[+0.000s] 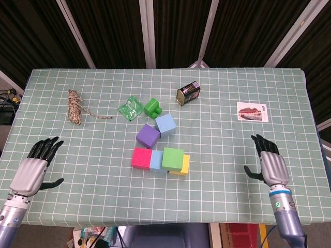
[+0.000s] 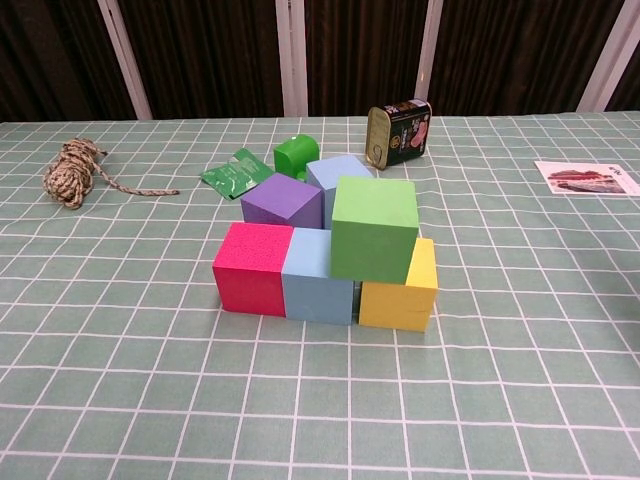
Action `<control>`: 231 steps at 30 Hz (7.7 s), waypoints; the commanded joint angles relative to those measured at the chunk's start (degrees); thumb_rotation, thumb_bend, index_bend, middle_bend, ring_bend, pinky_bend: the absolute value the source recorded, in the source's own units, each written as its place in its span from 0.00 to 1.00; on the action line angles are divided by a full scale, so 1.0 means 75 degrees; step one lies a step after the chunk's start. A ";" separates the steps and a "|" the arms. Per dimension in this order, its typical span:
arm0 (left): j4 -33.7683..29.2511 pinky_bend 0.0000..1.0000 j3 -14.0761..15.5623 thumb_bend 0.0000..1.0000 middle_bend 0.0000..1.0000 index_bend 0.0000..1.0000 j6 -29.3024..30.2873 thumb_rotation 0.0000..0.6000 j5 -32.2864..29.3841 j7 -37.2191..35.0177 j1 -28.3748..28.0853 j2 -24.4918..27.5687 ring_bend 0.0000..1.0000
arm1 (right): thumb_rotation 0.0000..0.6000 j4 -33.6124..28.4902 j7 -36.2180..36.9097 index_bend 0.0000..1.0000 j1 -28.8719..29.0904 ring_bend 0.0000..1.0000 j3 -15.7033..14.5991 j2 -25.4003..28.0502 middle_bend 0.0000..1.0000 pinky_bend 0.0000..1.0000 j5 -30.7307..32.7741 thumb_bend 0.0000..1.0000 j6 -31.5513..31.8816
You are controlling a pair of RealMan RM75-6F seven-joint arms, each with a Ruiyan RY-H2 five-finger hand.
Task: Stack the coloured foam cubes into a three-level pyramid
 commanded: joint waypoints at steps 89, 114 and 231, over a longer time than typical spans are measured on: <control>0.3213 0.01 -0.1106 0.22 0.24 0.00 -0.4548 1.00 -0.7322 0.3666 -0.7628 -0.3426 0.00 | 1.00 0.0459 0.1626 0.00 -0.0424 0.00 0.0714 0.0231 0.00 0.00 0.0049 0.35 -0.1486; 0.3479 0.01 -0.0859 0.24 0.31 0.00 -0.4593 1.00 -0.7358 0.3433 -0.7820 -0.3619 0.00 | 1.00 0.0421 0.1634 0.00 -0.0464 0.00 0.0753 0.0220 0.00 0.00 0.0051 0.35 -0.1500; -0.2020 0.01 -0.2162 0.36 0.38 0.00 0.1575 1.00 -1.1109 0.6764 -0.8637 -0.3211 0.00 | 1.00 -0.0019 0.2270 0.00 -0.0601 0.00 0.0896 0.0528 0.00 0.00 -0.0352 0.35 -0.1585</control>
